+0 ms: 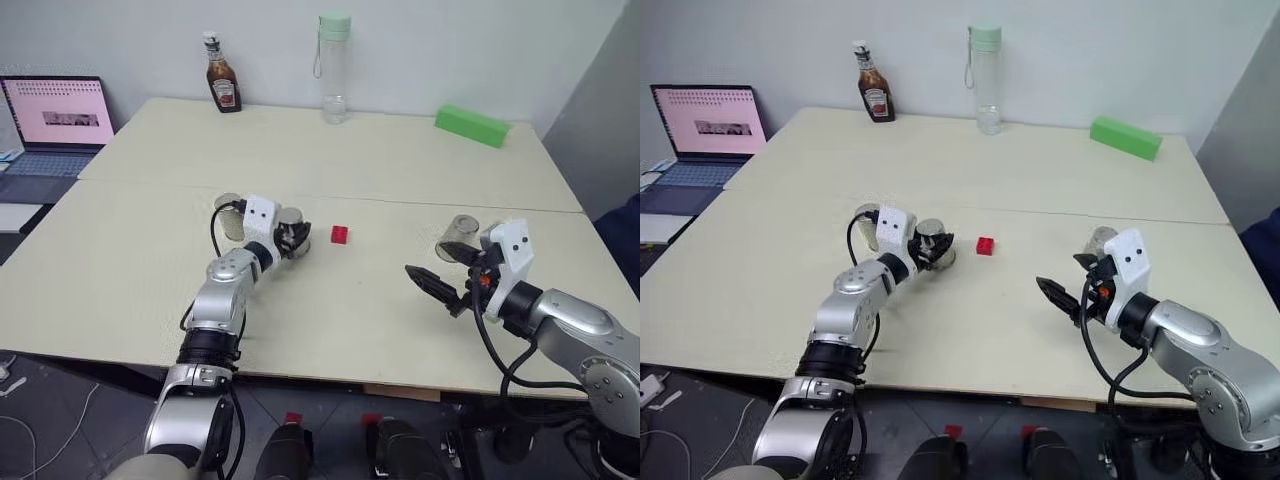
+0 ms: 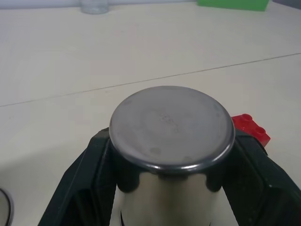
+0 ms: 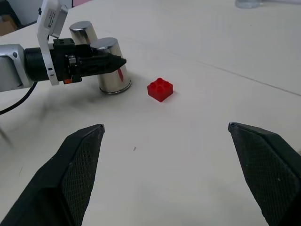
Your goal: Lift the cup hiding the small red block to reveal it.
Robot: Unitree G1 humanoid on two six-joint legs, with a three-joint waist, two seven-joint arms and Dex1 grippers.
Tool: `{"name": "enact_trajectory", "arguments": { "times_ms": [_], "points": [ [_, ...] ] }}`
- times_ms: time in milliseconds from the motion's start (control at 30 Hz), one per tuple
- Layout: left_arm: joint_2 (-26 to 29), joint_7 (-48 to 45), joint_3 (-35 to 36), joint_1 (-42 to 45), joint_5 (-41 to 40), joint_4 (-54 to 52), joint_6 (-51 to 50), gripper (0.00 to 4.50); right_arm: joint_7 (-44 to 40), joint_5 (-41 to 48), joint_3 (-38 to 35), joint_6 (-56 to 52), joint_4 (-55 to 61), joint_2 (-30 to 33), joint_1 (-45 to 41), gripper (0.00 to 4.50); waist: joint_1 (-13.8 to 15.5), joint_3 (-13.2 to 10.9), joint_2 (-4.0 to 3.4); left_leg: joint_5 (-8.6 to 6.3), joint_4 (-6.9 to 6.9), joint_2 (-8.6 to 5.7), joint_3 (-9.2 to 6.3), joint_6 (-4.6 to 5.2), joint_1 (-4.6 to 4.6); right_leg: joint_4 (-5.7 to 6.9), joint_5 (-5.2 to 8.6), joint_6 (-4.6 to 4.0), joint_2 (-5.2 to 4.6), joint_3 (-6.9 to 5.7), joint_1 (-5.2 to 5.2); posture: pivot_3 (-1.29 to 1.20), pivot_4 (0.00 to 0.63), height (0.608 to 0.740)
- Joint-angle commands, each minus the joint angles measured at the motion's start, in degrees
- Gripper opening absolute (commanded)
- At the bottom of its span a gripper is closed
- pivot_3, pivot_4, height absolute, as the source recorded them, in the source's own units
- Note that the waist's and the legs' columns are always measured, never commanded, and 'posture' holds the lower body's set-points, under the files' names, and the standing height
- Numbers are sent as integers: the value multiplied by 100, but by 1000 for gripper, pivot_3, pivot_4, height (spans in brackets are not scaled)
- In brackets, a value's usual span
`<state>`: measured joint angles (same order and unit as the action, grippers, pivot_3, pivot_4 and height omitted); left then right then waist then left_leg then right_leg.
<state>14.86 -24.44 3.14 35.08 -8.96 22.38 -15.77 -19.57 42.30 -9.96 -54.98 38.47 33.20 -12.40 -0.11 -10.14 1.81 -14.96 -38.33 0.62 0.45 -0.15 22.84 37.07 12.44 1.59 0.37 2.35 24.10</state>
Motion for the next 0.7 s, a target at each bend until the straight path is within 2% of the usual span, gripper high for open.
{"name": "enact_trajectory", "arguments": {
  "times_ms": [33, 200, 333, 400, 467, 567, 633, 700],
  "points": [
    [26, -49, -43, 43, 46, -31, 115, 3522, -81, 115, -112, 25, 50, 91, -138, 4500, -1, 0, 0, 0, -1, 0, 1, 0, 1, -2, 0, 0, 0, 0, 0, 0, 150, 740],
    [76, -152, -48, 10, -22, -218, -52, 4458, -99, 151, -106, 11, 49, 90, -152, 4500, -4, 0, 0, 0, 5, 1, 3, 0, 2, -4, 0, 0, 0, 3, 3, 0, 150, 740],
    [401, -395, -98, -271, -81, -1163, -557, 4458, -148, 146, -9, 16, 34, 116, -183, 4500, -27, 0, 0, 0, 9, 4, 3, 0, 2, -4, 0, 0, 1, 5, 5, 0, 150, 740],
    [702, -530, -37, -508, -159, -1822, -962, 4458, -177, 168, -7, 12, 18, 125, -180, 4500, -51, 0, 0, 0, 10, 6, 5, 0, 1, -4, 0, -1, 0, 7, 6, 0, 150, 740],
    [1270, -827, 137, -859, -362, -2733, -1649, 4458, -234, 210, -55, -9, -38, 155, -206, 4500, -75, 0, 1, 0, 13, 7, 4, 0, 0, -3, 0, -1, 0, 10, 7, 0, 150, 740],
    [1816, -1042, 346, -1180, -646, -3530, -2357, 4458, -305, 289, -144, -22, -74, 211, -182, 4500, -144, -3, 3, 0, 15, 12, 0, 0, 0, -3, 3, -5, -6, 12, 9, 0, 150, 740],
    [2471, -1556, 701, -1578, -1172, -4230, -2960, 4458, -387, 400, -204, -70, -129, 283, -199, 4500, -155, -3, 3, 0, 19, 9, -2, 0, -5, -3, 7, -10, -21, 7, 6, 0, 150, 740],
    [2801, -1879, 992, -1812, -1687, -4675, -3388, 4458, -454, 450, -222, -92, -177, 337, -219, 4500, -173, -5, 4, 0, 20, 13, -4, 0, -3, -5, 8, -12, -21, 8, 8, 0, 150, 740]
  ]
}}
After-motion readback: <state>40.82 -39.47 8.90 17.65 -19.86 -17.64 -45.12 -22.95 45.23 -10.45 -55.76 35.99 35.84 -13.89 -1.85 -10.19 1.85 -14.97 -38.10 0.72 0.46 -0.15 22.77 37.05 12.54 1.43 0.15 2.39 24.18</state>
